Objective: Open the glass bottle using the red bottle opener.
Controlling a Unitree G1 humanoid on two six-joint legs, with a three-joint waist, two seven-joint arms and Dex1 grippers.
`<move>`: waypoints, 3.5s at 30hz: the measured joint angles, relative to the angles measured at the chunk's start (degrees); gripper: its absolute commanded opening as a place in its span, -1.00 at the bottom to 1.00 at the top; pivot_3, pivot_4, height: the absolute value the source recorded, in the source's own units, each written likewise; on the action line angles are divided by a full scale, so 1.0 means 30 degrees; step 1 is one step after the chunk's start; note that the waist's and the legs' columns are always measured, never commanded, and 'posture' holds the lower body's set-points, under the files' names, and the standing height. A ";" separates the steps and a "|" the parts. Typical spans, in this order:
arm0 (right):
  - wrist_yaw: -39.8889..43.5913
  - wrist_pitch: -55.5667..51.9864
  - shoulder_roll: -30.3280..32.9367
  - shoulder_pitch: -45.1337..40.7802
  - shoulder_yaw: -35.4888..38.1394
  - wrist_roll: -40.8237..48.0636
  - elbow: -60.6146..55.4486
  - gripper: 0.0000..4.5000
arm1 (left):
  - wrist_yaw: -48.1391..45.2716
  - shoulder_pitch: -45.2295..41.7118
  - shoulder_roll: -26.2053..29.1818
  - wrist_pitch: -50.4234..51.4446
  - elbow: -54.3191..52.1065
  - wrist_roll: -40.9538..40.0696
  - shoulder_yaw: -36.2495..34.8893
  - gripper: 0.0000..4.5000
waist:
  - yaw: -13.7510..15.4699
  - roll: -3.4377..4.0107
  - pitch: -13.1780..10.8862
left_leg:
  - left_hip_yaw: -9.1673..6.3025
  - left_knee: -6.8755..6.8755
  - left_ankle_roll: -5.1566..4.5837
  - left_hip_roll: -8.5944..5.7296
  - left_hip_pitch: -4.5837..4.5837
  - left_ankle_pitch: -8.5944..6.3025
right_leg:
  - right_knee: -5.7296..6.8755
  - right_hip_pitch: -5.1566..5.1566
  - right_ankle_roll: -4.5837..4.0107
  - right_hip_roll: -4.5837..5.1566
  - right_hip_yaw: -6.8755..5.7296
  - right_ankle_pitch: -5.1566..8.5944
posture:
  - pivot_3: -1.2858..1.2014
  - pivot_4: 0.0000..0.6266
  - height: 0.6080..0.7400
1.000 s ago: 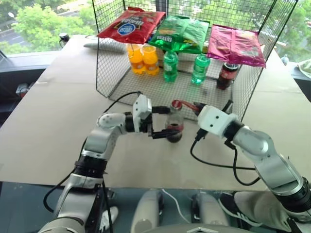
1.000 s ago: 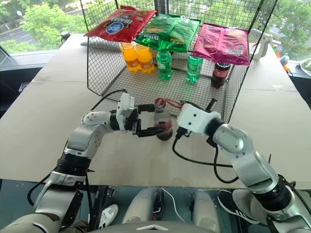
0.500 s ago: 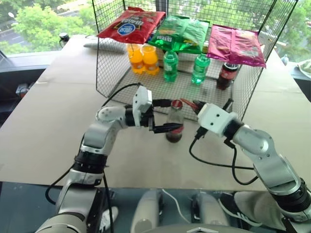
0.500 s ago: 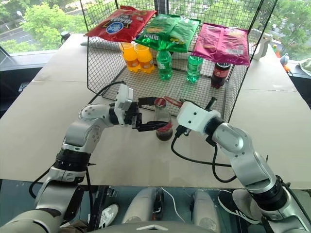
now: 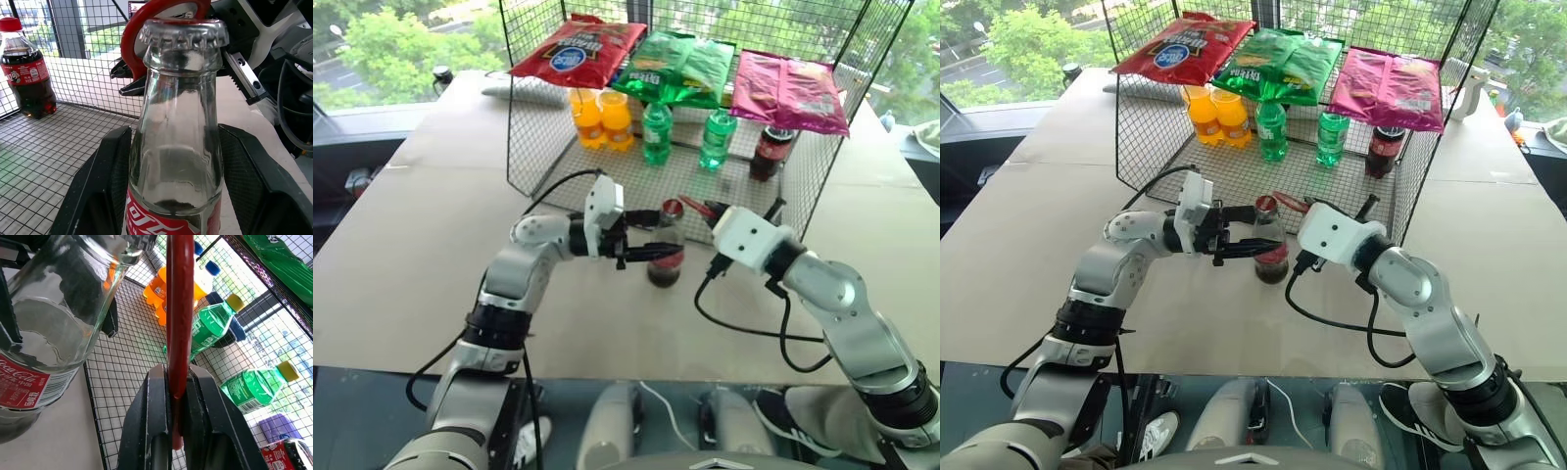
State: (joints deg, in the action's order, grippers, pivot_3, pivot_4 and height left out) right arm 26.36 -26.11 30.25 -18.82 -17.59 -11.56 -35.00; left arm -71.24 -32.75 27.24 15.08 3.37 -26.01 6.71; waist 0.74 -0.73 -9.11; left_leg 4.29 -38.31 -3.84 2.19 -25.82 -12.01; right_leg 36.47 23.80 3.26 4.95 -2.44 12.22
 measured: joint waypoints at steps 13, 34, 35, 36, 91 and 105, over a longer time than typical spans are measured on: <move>0.0002 0.0006 -0.1553 -0.0042 0.0198 0.0056 -0.0002 -1.00 | -0.0023 -0.0061 0.0030 0.0018 0.0002 0.0001 0.0022 -0.06 | -0.0001 0.0004 -0.0003 | 0.0001 0.0002 0.0001 0.0001 -0.0002 0.0000 | -0.0003 0.0002 0.0000 0.0001 0.0000 0.0000 | 0.03 -0.52 1.00; -0.2834 0.2501 -0.2621 0.0925 -0.2020 -0.7447 0.1354 -1.00 | 0.0061 -0.0442 0.0187 0.1041 0.0025 -0.0040 -0.0002 -0.06 | -0.0017 0.0008 -0.0005 | 0.0004 0.0004 0.0017 0.0001 0.0007 0.0008 | -0.0003 -0.0001 0.0057 0.0001 0.0000 0.0035 | 0.03 -0.52 1.00; -0.2870 0.2499 -0.2842 0.1072 -0.1972 -0.7534 0.1338 -1.00 | 0.0062 -0.0471 0.0183 0.1066 0.0044 -0.0035 0.0000 -0.06 | -0.0018 0.0008 -0.0005 | 0.0003 0.0004 0.0017 0.0001 0.0007 0.0008 | -0.0003 -0.0001 0.0058 0.0001 0.0000 0.0036 | 0.03 -0.52 1.00; -0.2874 0.2495 -0.3042 0.1183 -0.1886 -0.7509 0.1307 -1.00 | 0.0062 -0.0487 0.0176 0.1068 0.0060 -0.0035 0.0001 -0.06 | -0.0016 0.0008 -0.0005 | 0.0001 0.0005 0.0018 0.0002 0.0007 0.0008 | -0.0002 0.0000 0.0058 0.0001 -0.0001 0.0035 | 0.03 -0.52 1.00; 0.1995 1.0292 0.2064 -0.2931 0.0458 -0.8530 0.3075 -1.00 | -0.0245 -0.1011 -0.0548 -0.0091 0.0770 -0.0012 0.0047 -0.06 | -0.0016 0.0007 0.0006 | -0.0004 0.0007 0.0007 -0.0001 0.0036 0.0002 | -0.0014 -0.0010 0.0048 0.0007 -0.0009 0.0030 | 0.03 -0.52 1.00; 0.3679 0.4817 -0.2278 -0.2626 0.1106 -0.5402 0.1962 -1.00 | -0.0145 -0.0822 -0.0300 -0.0170 0.0567 -0.0027 -0.0257 -0.06 | -0.0006 0.0020 -0.0005 | 0.0001 0.0006 0.0010 0.0001 0.0014 0.0005 | -0.0003 -0.0007 0.0000 0.0004 -0.0005 0.0000 | 0.03 -0.52 1.00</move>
State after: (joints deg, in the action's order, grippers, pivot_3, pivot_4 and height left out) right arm 37.40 -11.65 23.41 -26.70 -14.28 -27.77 -29.11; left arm -71.68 -35.22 26.34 14.57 5.07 -26.09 5.94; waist 0.73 -0.67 -9.13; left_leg 4.29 -38.29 -3.82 2.19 -25.77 -12.00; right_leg 36.46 23.78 3.26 4.96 -2.46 12.22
